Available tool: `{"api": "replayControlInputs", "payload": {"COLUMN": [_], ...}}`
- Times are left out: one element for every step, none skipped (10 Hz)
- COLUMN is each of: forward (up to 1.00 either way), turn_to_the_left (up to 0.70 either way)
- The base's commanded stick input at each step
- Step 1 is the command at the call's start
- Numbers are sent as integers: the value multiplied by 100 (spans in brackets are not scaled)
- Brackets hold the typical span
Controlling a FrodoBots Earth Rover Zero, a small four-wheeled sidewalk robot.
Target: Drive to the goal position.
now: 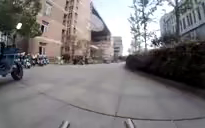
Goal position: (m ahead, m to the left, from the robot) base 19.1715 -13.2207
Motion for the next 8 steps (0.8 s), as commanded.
{"api": "replayControlInputs", "payload": {"forward": [45, 45, 45, 45, 45, 45, 45, 45], "turn_to_the_left": [-27, -27, -27, -27, -27, -27, -27, -27]}}
